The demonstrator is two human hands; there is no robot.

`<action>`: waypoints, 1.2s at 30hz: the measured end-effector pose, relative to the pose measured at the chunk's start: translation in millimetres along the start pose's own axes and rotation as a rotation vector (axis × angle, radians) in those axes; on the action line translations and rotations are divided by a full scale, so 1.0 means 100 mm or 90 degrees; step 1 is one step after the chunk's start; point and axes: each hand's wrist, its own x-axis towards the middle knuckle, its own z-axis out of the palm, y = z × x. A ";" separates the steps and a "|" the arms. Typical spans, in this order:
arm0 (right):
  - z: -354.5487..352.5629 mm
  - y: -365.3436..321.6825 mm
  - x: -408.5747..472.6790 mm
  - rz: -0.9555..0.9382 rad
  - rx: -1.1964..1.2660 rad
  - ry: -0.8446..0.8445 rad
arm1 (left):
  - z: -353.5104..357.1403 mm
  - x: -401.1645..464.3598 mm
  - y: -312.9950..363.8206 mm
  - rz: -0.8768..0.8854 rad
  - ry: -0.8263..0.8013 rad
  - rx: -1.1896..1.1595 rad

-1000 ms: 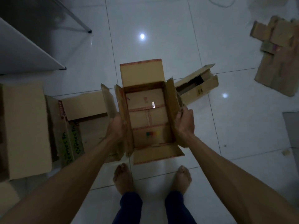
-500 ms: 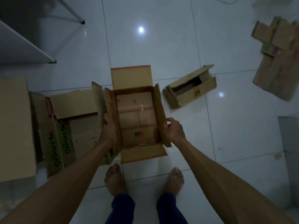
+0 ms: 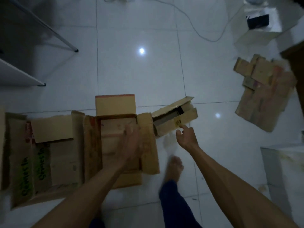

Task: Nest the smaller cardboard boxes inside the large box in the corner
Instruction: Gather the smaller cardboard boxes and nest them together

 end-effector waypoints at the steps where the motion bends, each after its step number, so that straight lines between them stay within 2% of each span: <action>1: -0.09 0.02 0.13 -0.005 -0.006 -0.001 | 0.14 0.05 0.22 0.001 -0.007 -0.062; 2: -0.17 0.04 0.24 -0.022 -0.011 0.001 | 0.22 0.17 0.38 0.016 0.017 -0.088; 6: -0.40 0.04 0.71 -0.104 -0.106 -0.015 | 0.72 0.58 0.93 -0.010 -0.106 -0.047; 11: -0.49 0.08 1.28 -0.273 -0.326 0.029 | 1.08 0.95 1.07 -0.004 -0.172 0.083; 13: -0.48 0.12 1.48 -0.339 -0.387 0.015 | 1.12 1.08 1.04 -0.034 -0.192 0.124; 15: -0.48 0.15 1.62 -0.355 -0.433 -0.023 | 1.14 1.17 0.94 -0.052 -0.210 0.154; 18: -0.50 0.18 1.69 -0.322 -0.426 -0.050 | 1.13 1.21 0.83 -0.054 -0.221 0.180; 22: -0.51 0.17 1.72 -0.263 -0.406 -0.013 | 1.09 1.22 0.81 -0.075 -0.183 0.158; 25: -0.46 0.20 1.76 -0.120 -0.335 0.001 | 1.05 1.22 0.94 -0.177 -0.171 0.019; 28: -0.42 0.22 1.81 0.001 -0.288 0.001 | 1.06 1.22 1.05 -0.280 -0.154 -0.027; 32: -0.33 0.29 1.90 0.003 -0.318 -0.015 | 1.14 1.19 1.12 -0.385 -0.137 -0.008; 36: -0.23 0.29 1.93 0.028 -0.290 -0.014 | 1.27 1.16 1.10 -0.412 -0.091 0.076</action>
